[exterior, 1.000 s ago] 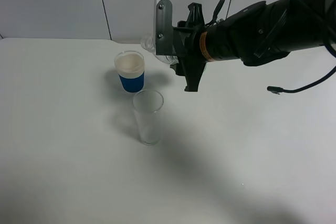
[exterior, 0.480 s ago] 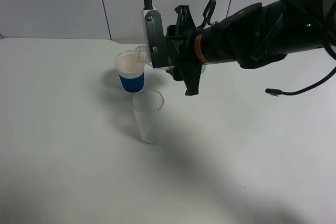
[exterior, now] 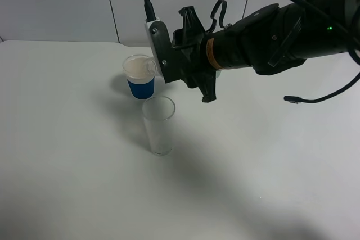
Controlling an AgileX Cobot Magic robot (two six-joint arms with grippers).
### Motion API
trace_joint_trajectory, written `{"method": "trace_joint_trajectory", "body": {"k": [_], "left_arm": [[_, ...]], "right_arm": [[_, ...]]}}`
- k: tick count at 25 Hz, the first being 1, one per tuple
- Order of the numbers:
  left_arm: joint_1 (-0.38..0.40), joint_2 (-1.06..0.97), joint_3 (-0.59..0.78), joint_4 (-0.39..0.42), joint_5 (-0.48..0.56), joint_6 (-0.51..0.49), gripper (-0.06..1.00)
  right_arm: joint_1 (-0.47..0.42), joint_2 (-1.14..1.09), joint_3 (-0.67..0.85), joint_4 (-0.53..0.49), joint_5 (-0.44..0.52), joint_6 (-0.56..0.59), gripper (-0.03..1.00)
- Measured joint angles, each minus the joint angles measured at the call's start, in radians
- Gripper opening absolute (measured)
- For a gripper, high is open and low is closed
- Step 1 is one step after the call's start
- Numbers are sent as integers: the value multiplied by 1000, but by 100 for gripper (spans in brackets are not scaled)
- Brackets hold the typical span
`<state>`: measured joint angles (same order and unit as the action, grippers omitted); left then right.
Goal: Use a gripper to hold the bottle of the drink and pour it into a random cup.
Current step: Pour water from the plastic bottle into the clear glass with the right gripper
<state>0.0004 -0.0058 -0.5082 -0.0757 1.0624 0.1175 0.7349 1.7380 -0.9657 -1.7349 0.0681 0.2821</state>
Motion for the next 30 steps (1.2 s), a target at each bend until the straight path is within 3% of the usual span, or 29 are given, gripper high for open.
{"method": "trace_joint_trajectory", "body": {"k": [19, 30], "left_arm": [[0, 0, 0, 0, 0, 0, 99], [0, 0, 0, 0, 0, 0, 99]], "right_arm": [[0, 0, 0, -1, 0, -145, 57], [4, 0, 0, -1, 54, -208, 57]]}}
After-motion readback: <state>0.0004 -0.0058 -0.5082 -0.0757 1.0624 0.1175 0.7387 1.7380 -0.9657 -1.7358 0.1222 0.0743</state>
